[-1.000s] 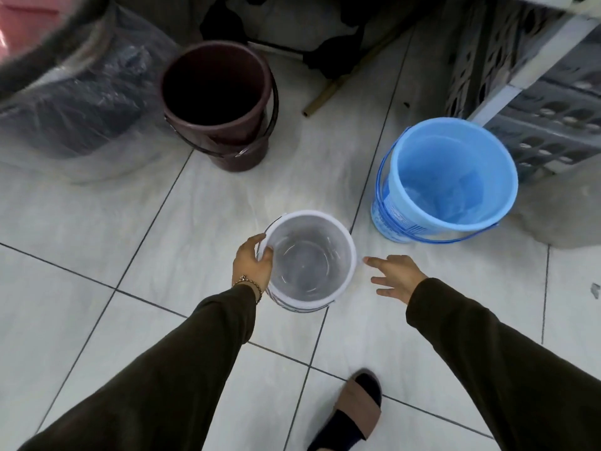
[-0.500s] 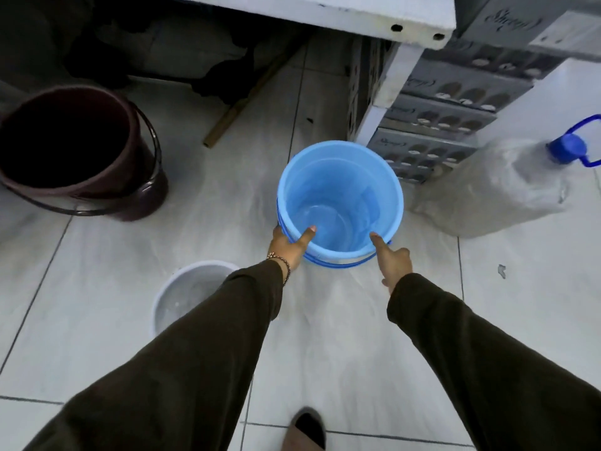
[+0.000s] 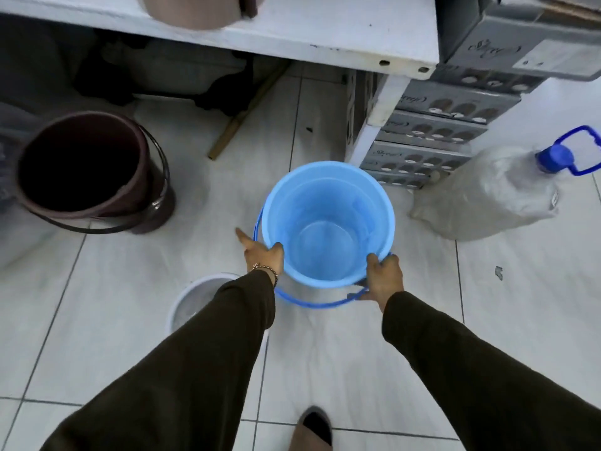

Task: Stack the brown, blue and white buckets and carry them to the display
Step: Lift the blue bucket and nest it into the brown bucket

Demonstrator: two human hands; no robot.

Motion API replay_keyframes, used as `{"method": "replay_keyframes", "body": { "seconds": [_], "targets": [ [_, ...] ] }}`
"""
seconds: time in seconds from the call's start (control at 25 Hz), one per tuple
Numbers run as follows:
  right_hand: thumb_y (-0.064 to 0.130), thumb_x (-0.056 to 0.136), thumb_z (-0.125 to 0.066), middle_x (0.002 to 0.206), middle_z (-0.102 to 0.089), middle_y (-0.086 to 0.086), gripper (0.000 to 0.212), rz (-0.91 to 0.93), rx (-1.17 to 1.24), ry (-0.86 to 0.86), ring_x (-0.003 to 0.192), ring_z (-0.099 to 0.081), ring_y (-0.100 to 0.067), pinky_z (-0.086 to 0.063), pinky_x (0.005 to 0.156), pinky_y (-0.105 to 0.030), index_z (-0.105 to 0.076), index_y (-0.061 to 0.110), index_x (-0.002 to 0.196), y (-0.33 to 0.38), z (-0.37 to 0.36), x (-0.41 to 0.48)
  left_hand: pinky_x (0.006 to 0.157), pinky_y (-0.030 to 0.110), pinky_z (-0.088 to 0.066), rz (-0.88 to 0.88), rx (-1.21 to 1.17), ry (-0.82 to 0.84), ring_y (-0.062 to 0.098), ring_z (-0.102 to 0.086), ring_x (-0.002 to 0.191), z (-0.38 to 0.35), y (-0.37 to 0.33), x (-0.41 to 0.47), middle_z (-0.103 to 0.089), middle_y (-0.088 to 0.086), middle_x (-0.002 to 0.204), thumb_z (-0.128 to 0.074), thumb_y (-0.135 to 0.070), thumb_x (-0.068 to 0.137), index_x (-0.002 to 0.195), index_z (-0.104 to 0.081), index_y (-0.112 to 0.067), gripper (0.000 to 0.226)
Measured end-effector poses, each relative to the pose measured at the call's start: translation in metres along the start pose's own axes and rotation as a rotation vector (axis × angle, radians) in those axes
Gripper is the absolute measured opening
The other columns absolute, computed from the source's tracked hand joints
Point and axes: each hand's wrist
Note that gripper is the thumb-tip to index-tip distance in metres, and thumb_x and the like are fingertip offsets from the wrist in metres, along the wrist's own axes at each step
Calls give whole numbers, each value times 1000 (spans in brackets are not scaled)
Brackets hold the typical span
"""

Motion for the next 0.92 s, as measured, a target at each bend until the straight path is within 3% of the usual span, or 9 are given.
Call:
{"method": "replay_keyframes", "body": {
  "seconds": [0.08,0.16,0.24,0.32,0.44,0.52,0.68,0.84,0.92],
  "targets": [
    [17,97,-43,115,-57,-15,25,24,-19,43,81,-73,-41,-61,56,-56,-40,13,121,9,0,-26,97,40,-51,77,-2,-8,38,-56,120,37,-9,-3,-50,20,140,-66,-5,77,151,-23,-14,86],
    [15,99,-43,110,-57,-15,21,87,-81,68,78,-73,-40,-60,49,-49,-42,12,119,26,-5,-55,85,51,-59,44,-34,51,40,-65,106,73,-19,-13,-64,19,121,-68,-3,68,118,-55,-14,53],
    [14,100,-42,103,-57,-12,18,159,-114,71,75,-72,-36,-60,46,-44,-42,12,117,44,-15,-80,77,48,-61,-83,-34,32,34,-70,85,101,-32,-27,-69,15,101,-66,-1,68,103,-56,-17,39],
    [16,100,-42,98,-56,-8,15,240,-134,79,74,-71,-33,-60,45,-41,-42,14,115,66,-38,-112,74,45,-61,-197,-50,-24,31,-68,73,140,-50,-42,-66,7,90,-63,0,75,110,-55,-20,41],
    [21,99,-43,98,-57,-8,13,335,-144,100,77,-70,-32,-61,49,-45,-41,20,113,94,-87,-160,71,52,-61,-290,-72,-120,42,-67,78,208,-71,-57,-65,13,89,-61,-3,80,120,-54,-21,45],
    [26,98,-45,99,-58,-8,14,386,-151,126,78,-70,-32,-62,54,-49,-42,23,111,113,-125,-188,73,52,-61,-330,-110,-207,35,-64,74,256,-83,-62,-65,13,89,-60,-3,82,119,-55,-24,42],
    [22,99,-46,94,-56,-7,11,480,-163,203,62,-67,-21,-58,44,-33,-43,23,110,153,-200,-230,66,37,-55,-395,-202,-349,16,-52,63,343,-109,-67,-60,0,78,-60,-2,85,110,-54,-25,35],
    [24,98,-53,102,-64,-8,14,540,-174,298,76,-72,-25,-62,54,-45,-49,23,111,185,-280,-243,72,36,-54,-410,-272,-419,20,-57,74,420,-121,-37,-62,-7,84,-61,-3,83,115,-54,-23,39],
    [24,95,-61,109,-67,-7,25,499,-122,325,75,-75,-25,-62,52,-46,-55,19,118,192,-311,-238,69,39,-59,-370,-259,-416,21,-61,74,443,-122,-14,-62,-6,84,-62,-4,85,120,-53,-18,39]
  ]
}}
Point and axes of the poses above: each hand's wrist, its own x-axis towards the middle knuckle, its own z-axis out of the back of the hand, y = z × x
